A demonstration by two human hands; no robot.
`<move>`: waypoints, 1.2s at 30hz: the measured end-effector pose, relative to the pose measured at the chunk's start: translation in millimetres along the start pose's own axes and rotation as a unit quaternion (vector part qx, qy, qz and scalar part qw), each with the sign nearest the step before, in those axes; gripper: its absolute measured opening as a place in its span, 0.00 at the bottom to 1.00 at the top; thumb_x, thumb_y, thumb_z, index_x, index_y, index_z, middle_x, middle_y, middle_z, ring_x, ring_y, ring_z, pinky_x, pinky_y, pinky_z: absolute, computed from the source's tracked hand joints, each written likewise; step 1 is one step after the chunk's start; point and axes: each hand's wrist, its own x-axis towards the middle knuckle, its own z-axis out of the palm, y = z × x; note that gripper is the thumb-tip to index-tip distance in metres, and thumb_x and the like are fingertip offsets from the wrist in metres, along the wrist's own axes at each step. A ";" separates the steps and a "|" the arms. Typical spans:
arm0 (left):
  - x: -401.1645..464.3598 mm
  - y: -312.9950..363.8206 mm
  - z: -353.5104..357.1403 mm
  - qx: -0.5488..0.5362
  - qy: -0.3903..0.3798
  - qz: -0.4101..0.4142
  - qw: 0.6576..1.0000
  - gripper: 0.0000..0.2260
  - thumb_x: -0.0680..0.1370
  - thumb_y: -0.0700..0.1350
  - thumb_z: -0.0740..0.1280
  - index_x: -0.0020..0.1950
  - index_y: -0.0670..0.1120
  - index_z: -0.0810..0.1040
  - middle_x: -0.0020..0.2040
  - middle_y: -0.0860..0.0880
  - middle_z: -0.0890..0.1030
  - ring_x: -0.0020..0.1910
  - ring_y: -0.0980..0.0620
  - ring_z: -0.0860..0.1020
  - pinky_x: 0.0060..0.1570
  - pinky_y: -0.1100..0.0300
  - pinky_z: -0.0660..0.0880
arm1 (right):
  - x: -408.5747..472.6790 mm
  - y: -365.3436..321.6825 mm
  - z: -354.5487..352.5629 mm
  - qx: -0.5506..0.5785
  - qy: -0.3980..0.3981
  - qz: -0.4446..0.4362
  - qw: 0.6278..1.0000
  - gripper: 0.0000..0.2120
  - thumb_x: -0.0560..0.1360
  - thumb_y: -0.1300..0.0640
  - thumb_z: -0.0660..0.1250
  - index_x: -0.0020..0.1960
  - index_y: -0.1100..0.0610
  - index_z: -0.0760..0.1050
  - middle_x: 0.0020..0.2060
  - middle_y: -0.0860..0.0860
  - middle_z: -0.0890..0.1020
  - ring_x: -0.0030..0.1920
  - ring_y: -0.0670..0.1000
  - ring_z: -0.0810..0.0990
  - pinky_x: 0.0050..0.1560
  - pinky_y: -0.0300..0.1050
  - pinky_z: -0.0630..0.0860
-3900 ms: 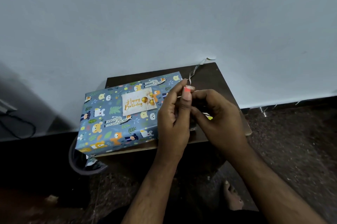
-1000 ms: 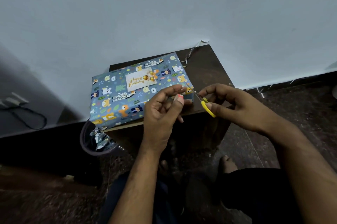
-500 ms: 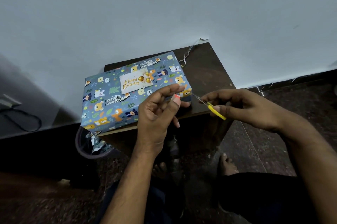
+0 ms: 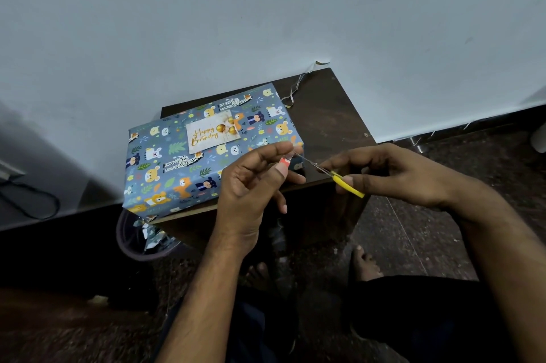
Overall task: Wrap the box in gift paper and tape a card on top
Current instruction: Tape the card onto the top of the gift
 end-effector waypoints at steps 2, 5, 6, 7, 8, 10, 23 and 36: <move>0.1 -0.1 -0.2 0.001 -0.003 0.000 1.000 0.12 0.78 0.37 0.64 0.61 0.39 0.80 0.59 0.42 0.85 0.44 0.44 0.85 0.24 0.61 0.72 | -0.2 0.9 -0.6 0.001 -0.002 -0.002 1.000 0.17 0.78 0.55 0.68 0.67 0.53 0.79 0.55 0.53 0.86 0.58 0.63 0.82 0.61 0.58 0.77; 0.5 0.5 -0.6 0.008 -0.005 0.001 1.000 0.12 0.78 0.38 0.64 0.60 0.39 0.80 0.59 0.43 0.85 0.44 0.43 0.85 0.24 0.61 0.71 | 0.0 0.3 -0.9 -0.004 -0.001 0.001 1.000 0.18 0.77 0.56 0.68 0.67 0.52 0.79 0.55 0.51 0.86 0.58 0.61 0.83 0.59 0.54 0.79; 0.5 0.6 -0.6 0.012 -0.007 0.002 1.000 0.12 0.78 0.38 0.64 0.60 0.39 0.80 0.60 0.43 0.84 0.44 0.44 0.85 0.24 0.61 0.70 | 0.1 0.6 -1.0 -0.012 -0.001 0.000 1.000 0.18 0.77 0.56 0.69 0.67 0.51 0.79 0.56 0.51 0.86 0.58 0.61 0.83 0.60 0.56 0.79; 0.7 0.7 -0.7 0.015 -0.010 0.003 1.000 0.12 0.78 0.37 0.64 0.60 0.39 0.80 0.60 0.43 0.84 0.44 0.44 0.85 0.23 0.61 0.70 | 0.0 0.8 -1.1 -0.023 -0.001 -0.002 1.000 0.18 0.77 0.55 0.69 0.67 0.50 0.79 0.56 0.51 0.86 0.58 0.63 0.83 0.59 0.58 0.78; 0.6 0.7 -0.4 0.017 -0.013 0.003 1.000 0.12 0.78 0.37 0.64 0.60 0.38 0.80 0.61 0.43 0.84 0.43 0.44 0.85 0.23 0.61 0.70 | -0.2 0.5 -1.2 -0.032 -0.001 -0.004 0.999 0.18 0.77 0.54 0.69 0.67 0.49 0.79 0.57 0.51 0.86 0.57 0.64 0.82 0.59 0.60 0.78; 0.5 0.4 -0.2 0.021 -0.015 0.004 1.000 0.13 0.78 0.37 0.64 0.61 0.37 0.80 0.61 0.43 0.84 0.43 0.45 0.85 0.23 0.61 0.69 | -0.8 -1.1 -1.0 -0.032 0.005 -0.006 0.999 0.18 0.77 0.54 0.69 0.66 0.49 0.80 0.57 0.50 0.86 0.57 0.62 0.83 0.60 0.59 0.77; -0.5 -0.5 3.7 0.042 -0.025 0.004 0.999 0.12 0.78 0.37 0.65 0.59 0.40 0.81 0.60 0.45 0.85 0.40 0.48 0.84 0.22 0.62 0.69 | -1.9 -5.7 0.1 -0.060 0.021 -0.010 0.998 0.17 0.76 0.52 0.70 0.64 0.46 0.80 0.55 0.47 0.87 0.57 0.60 0.83 0.61 0.66 0.75; -0.1 -0.1 1.9 0.032 -0.035 -0.013 0.999 0.12 0.78 0.38 0.64 0.60 0.39 0.80 0.61 0.43 0.84 0.40 0.47 0.83 0.24 0.61 0.68 | 1.3 -0.5 -1.0 -0.090 0.017 -0.009 0.996 0.16 0.77 0.48 0.71 0.64 0.38 0.80 0.50 0.55 0.86 0.50 0.66 0.82 0.66 0.77 0.65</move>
